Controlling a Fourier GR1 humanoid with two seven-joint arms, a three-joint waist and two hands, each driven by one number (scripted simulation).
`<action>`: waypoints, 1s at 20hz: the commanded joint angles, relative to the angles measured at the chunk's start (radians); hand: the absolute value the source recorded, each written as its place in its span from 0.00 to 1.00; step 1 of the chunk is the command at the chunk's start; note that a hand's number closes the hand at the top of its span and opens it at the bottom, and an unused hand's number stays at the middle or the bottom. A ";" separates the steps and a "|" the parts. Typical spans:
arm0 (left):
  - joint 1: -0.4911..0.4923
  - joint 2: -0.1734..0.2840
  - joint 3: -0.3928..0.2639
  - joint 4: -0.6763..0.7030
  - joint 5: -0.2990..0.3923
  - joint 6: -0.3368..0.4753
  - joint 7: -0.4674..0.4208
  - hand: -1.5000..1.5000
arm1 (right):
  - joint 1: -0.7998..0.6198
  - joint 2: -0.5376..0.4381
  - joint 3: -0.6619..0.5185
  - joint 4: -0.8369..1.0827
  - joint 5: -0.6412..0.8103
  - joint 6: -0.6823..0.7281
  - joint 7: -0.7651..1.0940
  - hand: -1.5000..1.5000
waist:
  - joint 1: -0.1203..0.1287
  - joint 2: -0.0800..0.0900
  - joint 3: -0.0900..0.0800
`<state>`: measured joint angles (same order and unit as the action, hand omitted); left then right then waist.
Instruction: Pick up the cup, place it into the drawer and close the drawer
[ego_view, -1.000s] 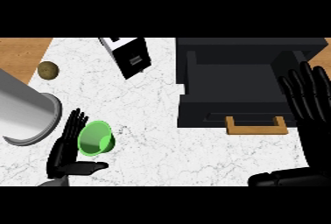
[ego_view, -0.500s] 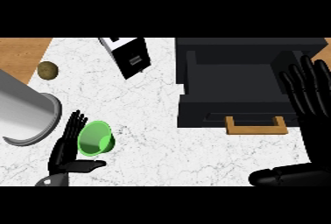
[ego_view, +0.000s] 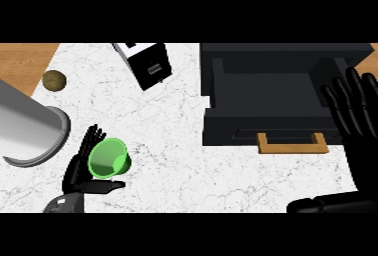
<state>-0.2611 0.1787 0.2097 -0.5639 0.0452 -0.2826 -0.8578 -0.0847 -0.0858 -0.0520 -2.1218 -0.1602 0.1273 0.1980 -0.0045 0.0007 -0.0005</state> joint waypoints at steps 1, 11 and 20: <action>-0.044 0.004 0.010 0.106 0.003 -0.031 -0.070 0.00 | 0.029 0.048 0.058 0.054 0.070 -0.009 -0.086 0.00 | 0.000 0.001 0.000; -0.079 -0.049 -0.002 0.139 0.045 -0.110 -0.060 0.00 | -0.048 -0.003 -0.029 0.101 -0.010 0.011 -0.044 0.00 | 0.001 0.002 0.000; -0.137 -0.022 0.001 0.144 0.092 -0.245 -0.026 1.00 | 0.005 0.007 0.000 0.022 -0.005 0.008 -0.012 0.00 | -0.004 0.001 0.000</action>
<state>-0.3748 0.1559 0.2117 -0.4254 0.1222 -0.4186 -0.8380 -0.0948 -0.0818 -0.0509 -2.0833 -0.1586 0.1374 0.1768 -0.0072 0.0019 -0.0010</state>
